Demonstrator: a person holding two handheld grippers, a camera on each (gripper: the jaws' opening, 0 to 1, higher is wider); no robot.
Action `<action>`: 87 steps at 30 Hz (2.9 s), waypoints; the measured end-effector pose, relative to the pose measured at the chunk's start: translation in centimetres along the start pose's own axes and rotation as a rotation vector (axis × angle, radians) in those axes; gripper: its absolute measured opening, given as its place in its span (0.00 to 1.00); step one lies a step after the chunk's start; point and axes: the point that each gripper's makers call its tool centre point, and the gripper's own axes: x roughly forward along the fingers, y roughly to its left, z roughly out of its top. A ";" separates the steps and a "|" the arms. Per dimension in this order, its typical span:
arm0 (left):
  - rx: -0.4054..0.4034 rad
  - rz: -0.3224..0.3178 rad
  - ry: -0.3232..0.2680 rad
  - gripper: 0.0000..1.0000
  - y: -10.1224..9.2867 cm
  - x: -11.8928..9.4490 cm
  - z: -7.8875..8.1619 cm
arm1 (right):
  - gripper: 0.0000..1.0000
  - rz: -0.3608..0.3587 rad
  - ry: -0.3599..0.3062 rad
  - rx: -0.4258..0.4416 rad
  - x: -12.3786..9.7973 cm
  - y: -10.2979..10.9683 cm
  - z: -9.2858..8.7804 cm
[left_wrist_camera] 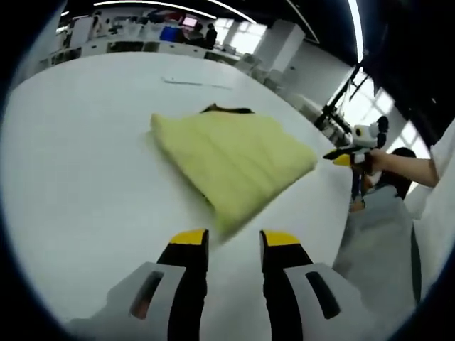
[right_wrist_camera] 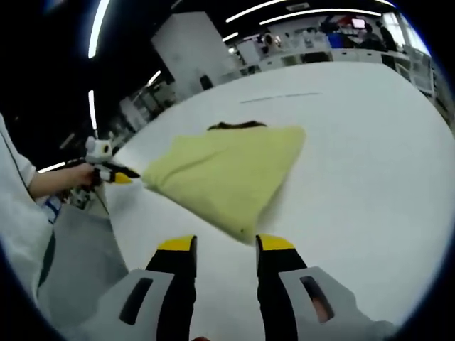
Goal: Fold the garment on the visible template until the final outline fits inside the template.
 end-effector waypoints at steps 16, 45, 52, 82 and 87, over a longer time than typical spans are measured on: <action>-0.026 -0.029 -0.004 0.14 0.4 1.0 0.2 | 0.25 0.018 0.041 0.003 1.5 -0.8 -0.7; -0.027 -0.065 0.032 0.00 0.3 1.6 0.2 | 0.03 0.015 0.050 -0.005 2.4 -0.5 -0.4; 0.056 -0.103 0.077 0.00 0.2 0.9 0.1 | 0.02 0.053 0.059 -0.053 1.4 0.2 -0.3; 0.206 -0.165 0.268 0.00 0.7 -0.7 -2.2 | 0.01 0.103 0.187 -0.171 0.3 0.0 -1.9; 0.190 -0.170 0.280 0.00 0.5 -0.7 -2.6 | 0.01 0.110 0.196 -0.158 0.4 0.4 -2.5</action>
